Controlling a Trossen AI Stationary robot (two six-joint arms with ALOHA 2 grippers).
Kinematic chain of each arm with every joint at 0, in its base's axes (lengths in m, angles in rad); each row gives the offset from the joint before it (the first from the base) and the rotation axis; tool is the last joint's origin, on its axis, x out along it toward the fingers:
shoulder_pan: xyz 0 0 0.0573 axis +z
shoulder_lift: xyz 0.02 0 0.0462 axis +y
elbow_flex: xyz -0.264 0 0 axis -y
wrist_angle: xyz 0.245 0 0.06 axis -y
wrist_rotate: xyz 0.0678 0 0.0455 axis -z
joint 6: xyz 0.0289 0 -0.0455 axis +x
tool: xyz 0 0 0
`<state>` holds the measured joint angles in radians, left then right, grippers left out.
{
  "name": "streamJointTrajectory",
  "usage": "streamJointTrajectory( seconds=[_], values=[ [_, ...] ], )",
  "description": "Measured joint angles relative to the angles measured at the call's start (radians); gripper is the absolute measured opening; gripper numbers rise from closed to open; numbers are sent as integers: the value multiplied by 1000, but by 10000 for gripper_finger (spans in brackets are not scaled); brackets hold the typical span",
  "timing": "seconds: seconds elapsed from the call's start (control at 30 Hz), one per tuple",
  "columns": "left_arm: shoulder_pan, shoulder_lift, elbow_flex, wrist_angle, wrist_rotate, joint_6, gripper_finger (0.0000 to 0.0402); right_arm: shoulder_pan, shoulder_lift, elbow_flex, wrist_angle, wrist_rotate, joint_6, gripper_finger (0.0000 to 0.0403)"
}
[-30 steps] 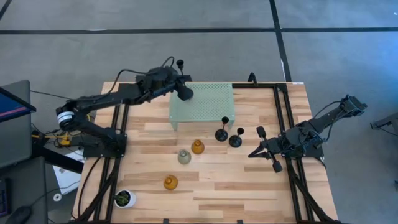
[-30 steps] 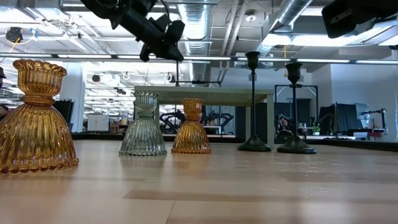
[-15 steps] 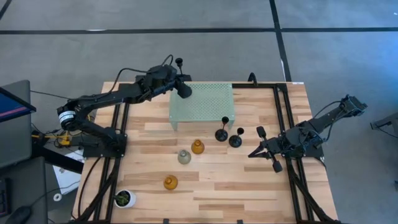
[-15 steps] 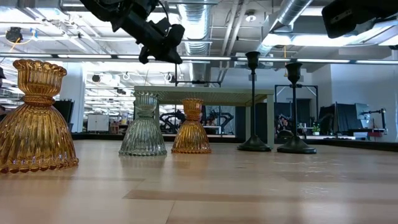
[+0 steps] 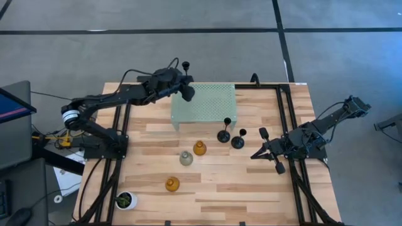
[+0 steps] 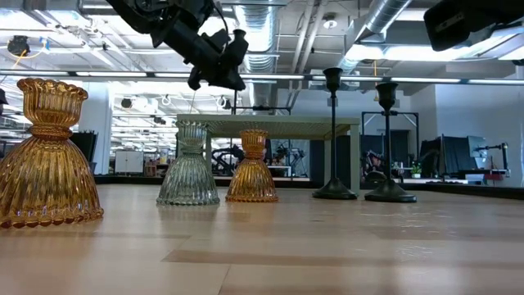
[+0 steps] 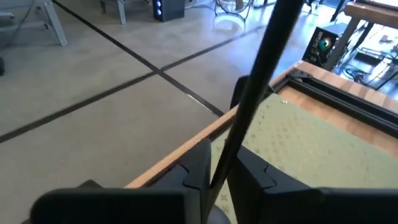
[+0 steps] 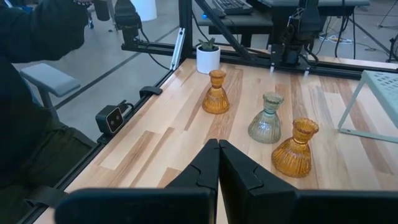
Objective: Pick & Place candle stick holders
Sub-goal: Put the bottom black candle holder on the shelf, then put the top black candle holder on the shelf aligned with the other black holder
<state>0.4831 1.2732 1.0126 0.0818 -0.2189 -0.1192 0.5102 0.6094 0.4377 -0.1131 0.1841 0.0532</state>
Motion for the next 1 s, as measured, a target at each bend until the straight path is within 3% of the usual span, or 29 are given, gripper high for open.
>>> streamJointTrajectory(
  seconds=[0.6, 0.83, 1.0],
  values=[
    [0, -23, 0, 7, -1, 25, 193, 0, 0, 0, -1, -1, 1, 0],
    [0, -120, 1, -17, 77, 33, 202, 0, 0, 0, -3, -3, 35, 0],
    [0, -215, 1, -173, 80, 33, 196, 0, 0, 0, -11, -3, 35, 0]
  ],
)
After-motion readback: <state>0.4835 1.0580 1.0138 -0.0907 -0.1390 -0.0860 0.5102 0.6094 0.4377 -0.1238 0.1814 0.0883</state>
